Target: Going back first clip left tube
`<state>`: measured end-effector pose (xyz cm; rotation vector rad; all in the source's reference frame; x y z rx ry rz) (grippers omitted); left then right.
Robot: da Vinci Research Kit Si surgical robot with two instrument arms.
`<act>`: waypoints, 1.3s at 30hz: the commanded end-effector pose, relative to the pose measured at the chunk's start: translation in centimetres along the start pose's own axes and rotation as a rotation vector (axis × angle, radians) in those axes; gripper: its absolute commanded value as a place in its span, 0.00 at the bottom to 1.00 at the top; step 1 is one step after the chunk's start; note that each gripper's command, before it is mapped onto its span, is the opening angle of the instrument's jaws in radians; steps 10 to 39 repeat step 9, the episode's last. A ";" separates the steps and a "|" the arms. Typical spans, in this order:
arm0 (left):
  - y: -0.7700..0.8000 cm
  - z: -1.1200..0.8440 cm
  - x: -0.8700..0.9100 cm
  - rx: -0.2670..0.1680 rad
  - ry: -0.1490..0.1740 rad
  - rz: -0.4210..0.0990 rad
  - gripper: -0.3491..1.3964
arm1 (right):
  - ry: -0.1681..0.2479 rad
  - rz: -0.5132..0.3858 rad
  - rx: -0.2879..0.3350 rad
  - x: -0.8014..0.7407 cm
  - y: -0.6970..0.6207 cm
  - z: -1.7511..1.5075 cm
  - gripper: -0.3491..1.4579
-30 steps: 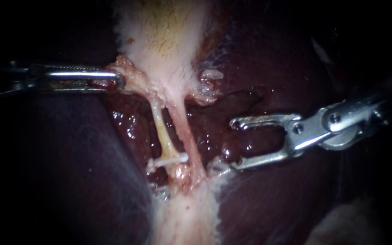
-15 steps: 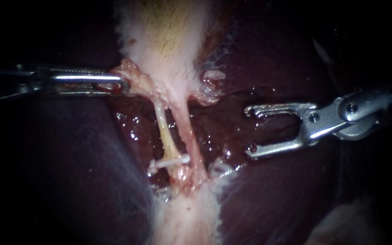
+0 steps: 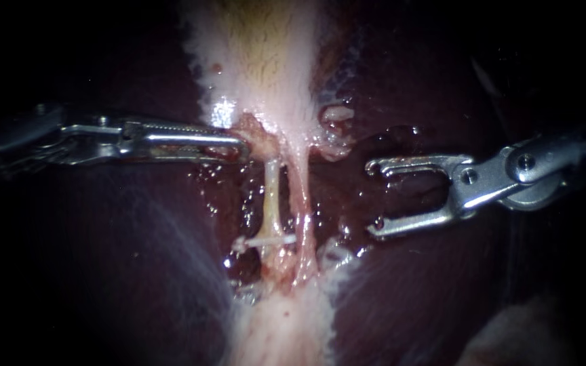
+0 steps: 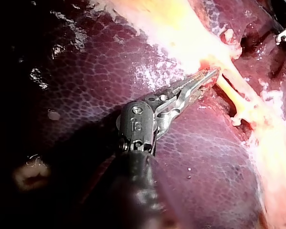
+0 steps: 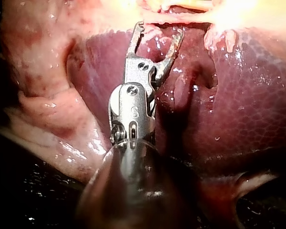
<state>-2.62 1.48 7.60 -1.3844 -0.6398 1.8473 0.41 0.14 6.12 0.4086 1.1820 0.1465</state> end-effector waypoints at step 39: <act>-0.02 -0.03 0.01 -0.004 -0.004 0.000 0.00 | 0.000 0.000 0.002 0.00 0.00 0.00 0.47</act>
